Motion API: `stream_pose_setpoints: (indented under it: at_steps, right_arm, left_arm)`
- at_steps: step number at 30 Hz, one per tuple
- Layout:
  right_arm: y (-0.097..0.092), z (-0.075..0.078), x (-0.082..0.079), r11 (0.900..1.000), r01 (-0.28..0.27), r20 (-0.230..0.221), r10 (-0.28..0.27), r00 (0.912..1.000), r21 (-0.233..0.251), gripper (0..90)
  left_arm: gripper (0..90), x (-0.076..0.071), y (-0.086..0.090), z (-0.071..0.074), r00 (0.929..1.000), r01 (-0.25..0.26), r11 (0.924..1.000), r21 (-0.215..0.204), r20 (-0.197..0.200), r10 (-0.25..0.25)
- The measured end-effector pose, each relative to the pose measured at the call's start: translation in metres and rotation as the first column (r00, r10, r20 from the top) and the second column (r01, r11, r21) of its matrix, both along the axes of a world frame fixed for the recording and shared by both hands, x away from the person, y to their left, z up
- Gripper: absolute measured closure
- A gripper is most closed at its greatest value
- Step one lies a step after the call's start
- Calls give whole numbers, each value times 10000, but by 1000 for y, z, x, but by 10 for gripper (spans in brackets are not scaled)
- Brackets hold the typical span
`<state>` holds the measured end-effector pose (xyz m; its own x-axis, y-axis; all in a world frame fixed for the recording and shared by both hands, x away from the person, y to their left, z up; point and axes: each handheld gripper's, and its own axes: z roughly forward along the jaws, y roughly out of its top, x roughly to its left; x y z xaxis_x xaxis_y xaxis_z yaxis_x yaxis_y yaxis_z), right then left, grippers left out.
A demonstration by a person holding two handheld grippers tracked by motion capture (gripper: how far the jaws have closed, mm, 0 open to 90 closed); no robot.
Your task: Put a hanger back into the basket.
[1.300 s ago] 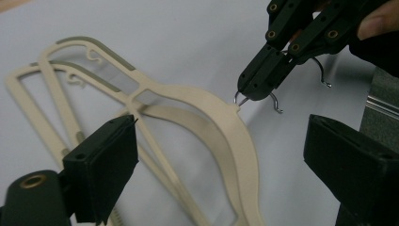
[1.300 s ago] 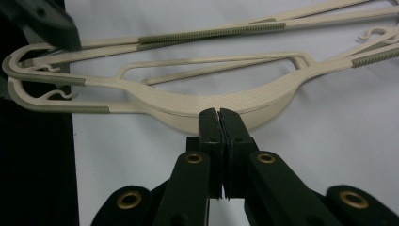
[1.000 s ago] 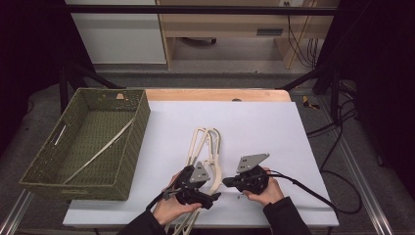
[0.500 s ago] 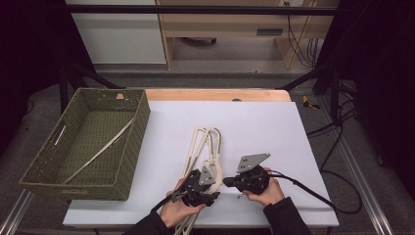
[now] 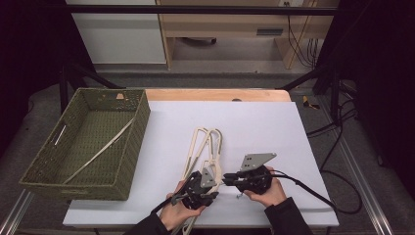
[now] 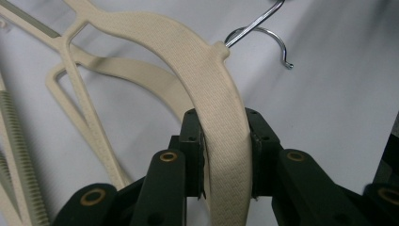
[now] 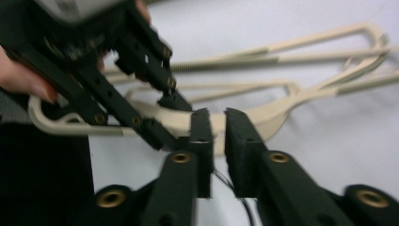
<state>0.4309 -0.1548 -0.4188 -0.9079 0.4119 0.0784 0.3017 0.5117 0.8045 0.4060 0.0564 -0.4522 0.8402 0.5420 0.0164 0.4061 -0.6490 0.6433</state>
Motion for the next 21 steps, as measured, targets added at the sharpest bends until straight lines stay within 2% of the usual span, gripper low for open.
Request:
stream_pose_setpoints:
  at_steps: [1, 2, 4, 7, 9, 13, 15, 17, 18, 19, 20, 21]
  right_arm:
    - [0, 0, 0, 10000, 0, 0, 0, 10000, 0, 777]
    - [-9, 11, -3, 9981, 194, 379, -216, 9990, 592, 725]
    - [-17, 20, -5, 9931, 435, 673, -510, 9964, 1087, 683]
    - [-33, 32, -8, 9780, 1072, 1208, -1300, 9841, 1788, 591]
    - [-45, 35, -8, 9631, 1599, 1385, -1924, 9715, 2165, 549]
    - [-66, 33, -5, 9200, 2696, 1157, -3121, 9430, 2845, 441]
    - [-74, 29, -2, 9017, 3141, 1028, -3573, 9283, 2972, 387]
    - [-78, 24, 1, 8845, 3506, 832, -3921, 9162, 3079, 350]
    - [-80, 23, 2, 8773, 3631, 764, -4045, 9113, 3139, 332]
    - [-82, 21, 3, 8728, 3744, 750, -4158, 9064, 3131, 314]
    - [-82, 21, 3, 8728, 3744, 750, -4158, 9064, 3131, 314]
    - [-84, 19, 4, 8596, 4019, 693, -4433, 8937, 3154, 260]
  left_arm:
    - [721, 0, 0, 0, 10000, 0, 10000, 0, 0, 0]
    - [722, -1, 1, 2, 9999, -101, 9999, -91, 32, 102]
    - [725, -1, 3, 5, 9998, -173, 9997, -148, 52, 174]
    - [732, -2, 8, 12, 9995, -280, 9994, -214, 124, 283]
    - [738, -3, 13, 18, 9990, -411, 9986, -332, 167, 417]
    - [752, -3, 27, 31, 9975, -638, 9963, -570, 266, 654]
    - [761, -4, 35, 36, 9960, -822, 9942, -689, 280, 843]
    - [771, -4, 39, 39, 9950, -931, 9927, -767, 277, 955]
    - [775, -4, 46, 44, 9932, -1102, 9905, -820, 292, 1129]
    - [779, -3, 49, 46, 9918, -1207, 9890, -852, 309, 1237]
    - [785, -3, 49, 46, 9918, -1207, 9890, -852, 309, 1237]
    - [790, -2, 53, 49, 9900, -1338, 9871, -884, 320, 1370]
